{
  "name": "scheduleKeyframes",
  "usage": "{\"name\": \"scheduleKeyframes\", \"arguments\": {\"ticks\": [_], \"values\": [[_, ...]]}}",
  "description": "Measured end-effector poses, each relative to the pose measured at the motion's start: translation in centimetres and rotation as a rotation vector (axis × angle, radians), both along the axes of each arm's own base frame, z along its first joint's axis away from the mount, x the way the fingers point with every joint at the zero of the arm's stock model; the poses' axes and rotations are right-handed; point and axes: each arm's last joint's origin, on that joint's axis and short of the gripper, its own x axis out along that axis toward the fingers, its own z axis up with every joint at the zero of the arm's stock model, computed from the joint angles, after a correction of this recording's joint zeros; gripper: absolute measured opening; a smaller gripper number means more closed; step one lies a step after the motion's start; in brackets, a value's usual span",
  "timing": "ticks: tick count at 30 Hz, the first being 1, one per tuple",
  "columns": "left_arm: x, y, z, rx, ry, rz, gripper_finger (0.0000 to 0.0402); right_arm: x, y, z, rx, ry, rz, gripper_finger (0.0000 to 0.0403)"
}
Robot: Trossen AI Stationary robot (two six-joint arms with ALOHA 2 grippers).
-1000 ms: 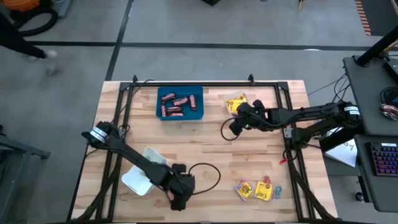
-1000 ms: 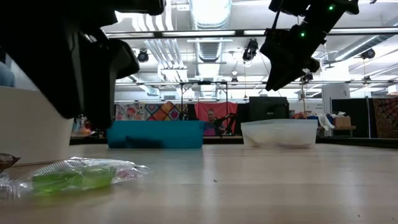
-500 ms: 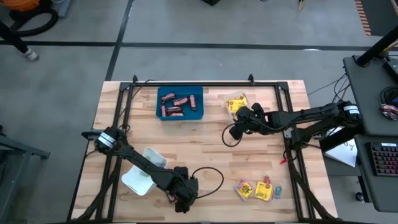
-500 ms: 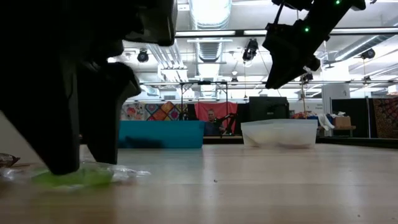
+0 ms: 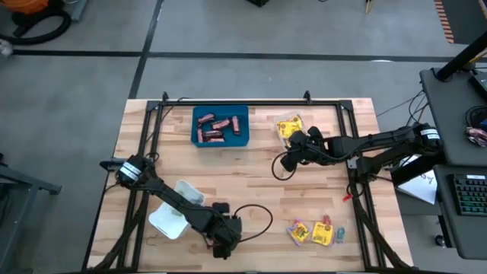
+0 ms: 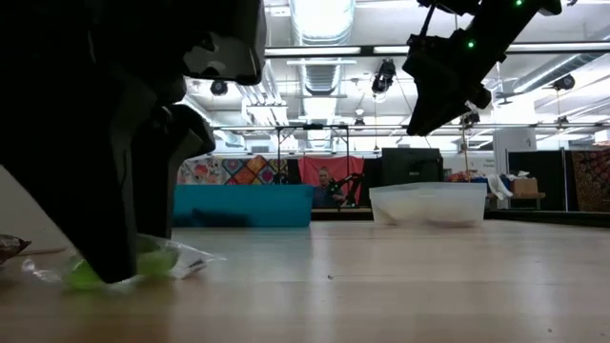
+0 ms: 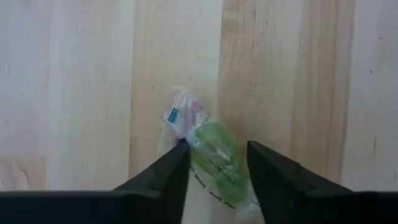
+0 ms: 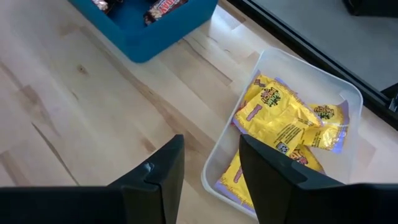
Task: Sort candy
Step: Put the green gummy into the white bin
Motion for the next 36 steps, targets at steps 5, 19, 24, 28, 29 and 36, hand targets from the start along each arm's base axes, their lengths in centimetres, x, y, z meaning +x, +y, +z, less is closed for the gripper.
{"name": "scheduleKeyframes", "arguments": {"ticks": [5, 19, 24, 28, 29, 36], "values": [[0.2, -0.1, 0.3, 0.004, -0.019, -0.040, 0.0065, 0.0, 0.0, 0.0, 0.000, 0.000, 0.000, 0.0147], [0.6, -0.3, 4.5, 0.104, 0.059, -0.175, 0.0008, 0.0, 0.0, 0.0, 0.001, 0.001, 0.000, 0.0143], [-0.4, 0.3, 7.0, 0.192, 0.189, -0.167, 0.0008, 0.0, 0.0, 0.0, 0.002, 0.001, 0.001, 0.0140], [-1.3, 0.8, 9.5, 0.277, 0.224, -0.143, 0.0008, 0.0, 0.0, 0.0, 0.003, 0.000, 0.001, 0.0137], [-1.5, 1.0, 10.2, 0.290, 0.212, -0.138, 0.0008, 0.0, 0.0, 0.0, 0.003, 0.000, 0.000, 0.0137], [-3.9, 2.6, 13.8, 0.316, 0.106, -0.083, 0.0008, 0.0, 0.0, 0.0, 0.027, -0.010, -0.002, 0.0141]]}}
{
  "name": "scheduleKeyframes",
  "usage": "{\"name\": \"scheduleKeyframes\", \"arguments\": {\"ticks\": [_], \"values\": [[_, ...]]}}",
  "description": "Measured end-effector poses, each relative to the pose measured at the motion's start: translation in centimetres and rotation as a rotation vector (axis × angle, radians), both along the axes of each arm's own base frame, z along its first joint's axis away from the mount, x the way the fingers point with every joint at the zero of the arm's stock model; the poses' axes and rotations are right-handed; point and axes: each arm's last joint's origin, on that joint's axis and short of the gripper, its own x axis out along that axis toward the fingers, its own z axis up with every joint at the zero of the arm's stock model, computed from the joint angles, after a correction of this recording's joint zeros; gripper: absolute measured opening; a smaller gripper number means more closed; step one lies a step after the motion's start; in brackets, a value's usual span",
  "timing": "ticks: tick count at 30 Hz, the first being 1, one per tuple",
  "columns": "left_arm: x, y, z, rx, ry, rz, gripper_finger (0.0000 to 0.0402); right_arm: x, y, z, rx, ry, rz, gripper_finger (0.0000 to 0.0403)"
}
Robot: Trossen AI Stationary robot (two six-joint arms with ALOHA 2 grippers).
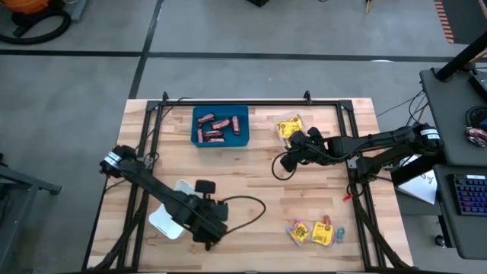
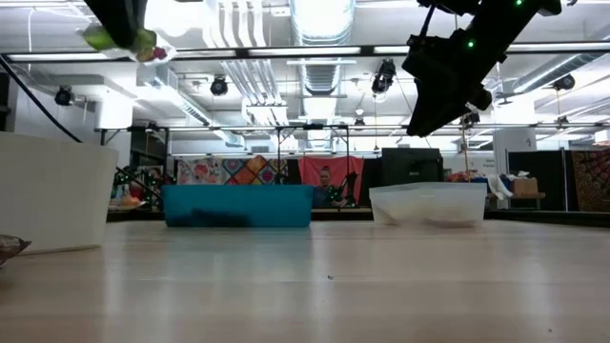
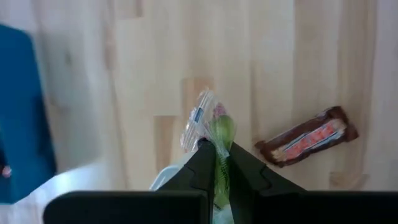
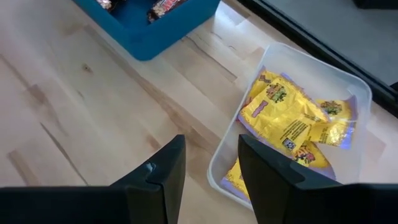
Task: Sort candy
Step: Put the green gummy into the white bin
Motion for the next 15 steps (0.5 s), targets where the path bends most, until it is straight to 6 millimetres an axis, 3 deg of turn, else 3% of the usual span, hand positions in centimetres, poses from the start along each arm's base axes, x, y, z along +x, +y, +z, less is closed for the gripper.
{"name": "scheduleKeyframes", "arguments": {"ticks": [6, 15], "values": [[-3.7, 2.2, 0.0, 0.005, -0.015, 0.101, 0.0008, 0.0, 0.0, 0.0, 0.004, -0.001, 0.003, 0.0133], [-9.6, 6.1, -3.9, -0.050, -0.068, 0.316, 0.0009, 0.0, 0.0, 0.0, 0.004, -0.002, 0.003, 0.0137]]}}
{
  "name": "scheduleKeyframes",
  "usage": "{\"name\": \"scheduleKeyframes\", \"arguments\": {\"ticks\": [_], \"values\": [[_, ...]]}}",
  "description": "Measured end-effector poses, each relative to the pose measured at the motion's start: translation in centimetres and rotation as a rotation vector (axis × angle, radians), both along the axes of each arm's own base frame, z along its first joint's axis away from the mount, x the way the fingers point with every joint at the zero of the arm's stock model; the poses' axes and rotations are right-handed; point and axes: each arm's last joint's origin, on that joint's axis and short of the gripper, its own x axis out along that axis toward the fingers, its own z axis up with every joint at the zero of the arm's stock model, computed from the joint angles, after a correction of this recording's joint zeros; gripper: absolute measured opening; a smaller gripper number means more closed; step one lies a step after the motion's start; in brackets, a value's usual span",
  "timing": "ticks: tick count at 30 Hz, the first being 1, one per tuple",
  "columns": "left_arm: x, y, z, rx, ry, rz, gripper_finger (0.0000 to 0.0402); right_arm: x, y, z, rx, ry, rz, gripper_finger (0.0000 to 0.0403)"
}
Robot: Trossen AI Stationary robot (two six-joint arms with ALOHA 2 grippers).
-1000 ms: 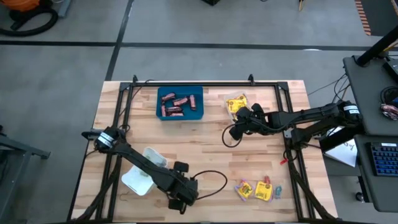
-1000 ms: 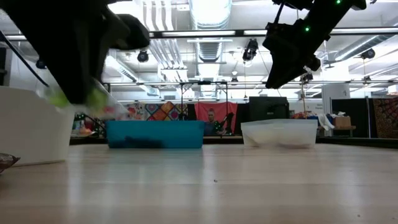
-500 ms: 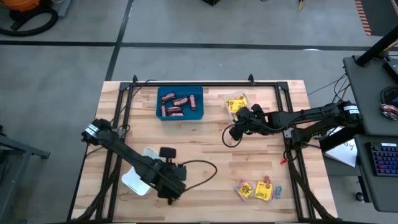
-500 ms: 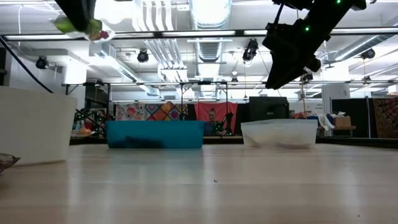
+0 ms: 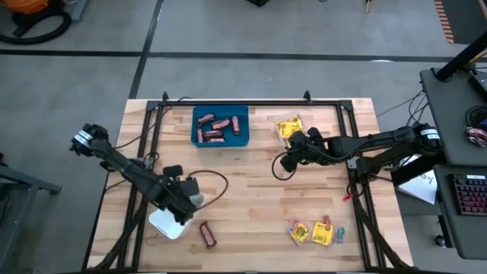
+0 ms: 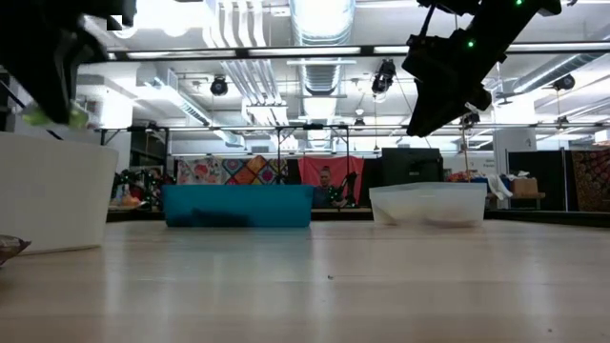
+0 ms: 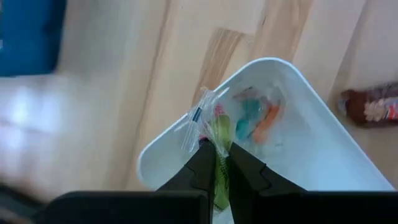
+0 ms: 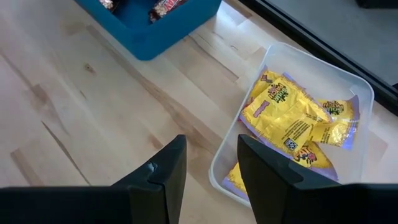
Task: Sort candy
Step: Put the green gummy into the white bin, then put the yellow candy into the transparent bin
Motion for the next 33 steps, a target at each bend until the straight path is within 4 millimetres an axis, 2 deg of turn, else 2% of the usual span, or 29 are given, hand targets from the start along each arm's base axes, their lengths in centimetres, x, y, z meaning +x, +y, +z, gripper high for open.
{"name": "scheduleKeyframes", "arguments": {"ticks": [4, 8, 12, 16, 27, 33], "values": [[-1.2, 0.8, -1.6, -0.054, -0.074, 0.030, 0.0009, 0.0, 0.0, 0.0, 0.000, 0.000, 0.000, 0.0134], [-2.2, 1.4, -2.7, -0.066, -0.056, 0.088, 0.0009, 0.0, 0.0, 0.0, 0.000, 0.000, 0.000, 0.0137], [-2.6, 1.6, -3.2, -0.076, -0.047, 0.134, 0.0012, 0.0, 0.0, 0.0, 0.000, 0.000, 0.000, 0.0142], [-2.6, 1.5, -3.4, -0.090, -0.032, 0.139, 0.0036, 0.0, 0.0, 0.0, 0.001, 0.001, 0.001, 0.0146], [-2.3, 1.3, -2.7, -0.136, -0.024, 0.134, 0.0135, 0.2, 0.7, -0.2, 0.206, 0.004, 0.142, 0.0144], [-1.5, 0.7, -0.6, -0.156, -0.073, 0.031, 0.0161, 0.2, 1.3, -0.3, 0.397, -0.006, 0.219, 0.0138]]}}
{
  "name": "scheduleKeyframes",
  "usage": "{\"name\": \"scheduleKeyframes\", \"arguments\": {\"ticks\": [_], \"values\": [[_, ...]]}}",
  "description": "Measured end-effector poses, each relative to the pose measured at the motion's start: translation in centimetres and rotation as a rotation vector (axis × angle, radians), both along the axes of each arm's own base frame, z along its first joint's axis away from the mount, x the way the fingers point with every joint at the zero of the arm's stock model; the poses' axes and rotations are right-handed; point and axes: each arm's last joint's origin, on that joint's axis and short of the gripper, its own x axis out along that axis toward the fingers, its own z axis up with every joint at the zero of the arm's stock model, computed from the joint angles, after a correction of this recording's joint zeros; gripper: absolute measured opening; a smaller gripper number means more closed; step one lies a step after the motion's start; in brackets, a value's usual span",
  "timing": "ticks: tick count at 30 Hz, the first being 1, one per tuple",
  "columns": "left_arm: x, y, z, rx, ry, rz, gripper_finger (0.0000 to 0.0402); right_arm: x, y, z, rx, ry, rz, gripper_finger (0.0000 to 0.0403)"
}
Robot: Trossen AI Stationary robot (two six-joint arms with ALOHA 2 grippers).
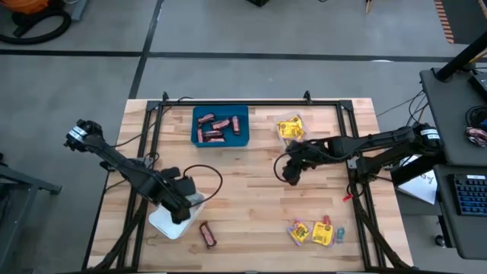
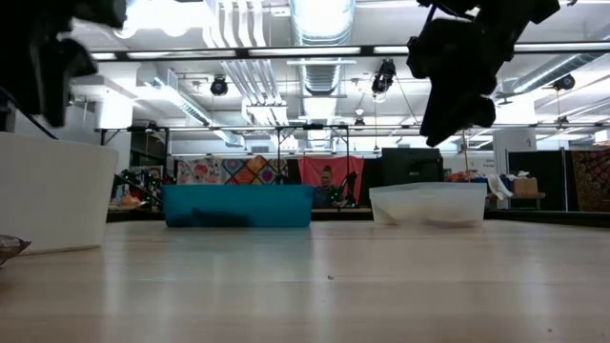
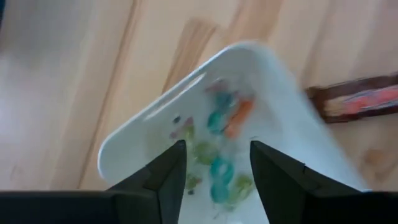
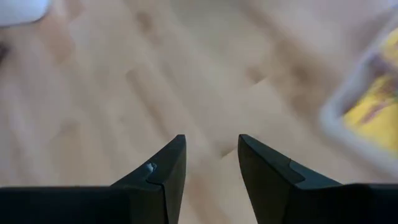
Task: Sort candy
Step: Put the yellow candy into the transparent bin
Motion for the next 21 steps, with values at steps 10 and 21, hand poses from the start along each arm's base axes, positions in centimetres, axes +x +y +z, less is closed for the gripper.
{"name": "scheduleKeyframes", "arguments": {"ticks": [10, 21], "values": [[2.3, -0.9, 3.8, 0.172, -0.286, -0.328, 0.0149, -0.4, 4.2, 0.0, 0.172, 0.015, 0.188, 0.0128], [4.6, -0.8, 4.5, 0.265, -0.463, -0.469, 0.0119, -2.1, 9.7, 0.0, 0.078, 0.018, 0.452, 0.0123]]}}
